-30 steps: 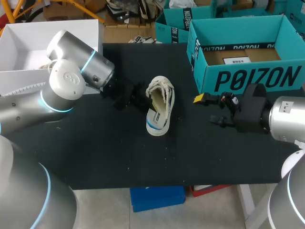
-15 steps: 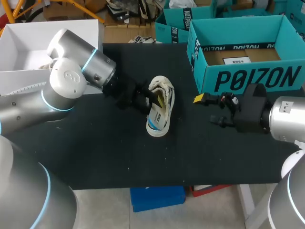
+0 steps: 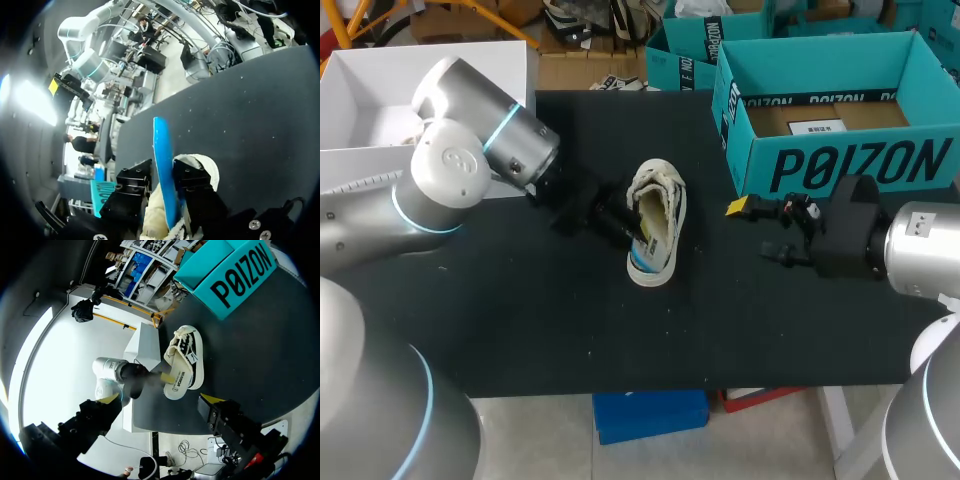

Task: Take the shoe out of the shoebox, open the shoe tongue, remove and reinsert the insole, then place the shoe into the shoebox

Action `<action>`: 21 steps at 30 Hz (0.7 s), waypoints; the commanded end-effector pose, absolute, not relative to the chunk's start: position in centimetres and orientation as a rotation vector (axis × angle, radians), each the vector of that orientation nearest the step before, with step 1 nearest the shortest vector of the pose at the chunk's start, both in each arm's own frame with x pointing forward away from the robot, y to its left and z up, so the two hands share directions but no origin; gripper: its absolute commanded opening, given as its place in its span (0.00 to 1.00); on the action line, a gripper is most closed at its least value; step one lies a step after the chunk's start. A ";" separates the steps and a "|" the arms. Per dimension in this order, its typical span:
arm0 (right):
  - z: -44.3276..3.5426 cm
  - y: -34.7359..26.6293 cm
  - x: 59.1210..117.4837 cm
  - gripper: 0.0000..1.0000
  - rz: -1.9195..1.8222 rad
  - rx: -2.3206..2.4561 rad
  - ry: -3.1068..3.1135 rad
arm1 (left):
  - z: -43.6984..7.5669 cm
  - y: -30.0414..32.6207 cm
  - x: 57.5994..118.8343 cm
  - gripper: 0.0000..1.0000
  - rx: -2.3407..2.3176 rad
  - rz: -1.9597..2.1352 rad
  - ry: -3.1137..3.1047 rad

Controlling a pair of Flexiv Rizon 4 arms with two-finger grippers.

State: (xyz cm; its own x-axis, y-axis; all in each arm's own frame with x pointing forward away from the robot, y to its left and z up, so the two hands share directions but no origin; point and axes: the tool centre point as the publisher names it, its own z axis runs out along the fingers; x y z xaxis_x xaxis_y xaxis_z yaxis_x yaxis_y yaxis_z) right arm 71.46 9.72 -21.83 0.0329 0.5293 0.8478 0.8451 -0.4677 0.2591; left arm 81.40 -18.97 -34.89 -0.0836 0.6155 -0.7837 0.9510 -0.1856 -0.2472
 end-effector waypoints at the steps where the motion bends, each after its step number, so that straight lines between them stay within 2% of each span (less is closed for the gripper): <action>1: -21.8 9.7 71.4 1.00 -1.408 -2.001 -1.401 | -34.9 -19.0 81.3 0.00 1.823 -1.167 1.696; 21: -21.8 9.7 71.4 1.00 -1.408 -2.001 -1.401 | -36.4 -19.2 83.0 0.00 1.786 -1.155 1.720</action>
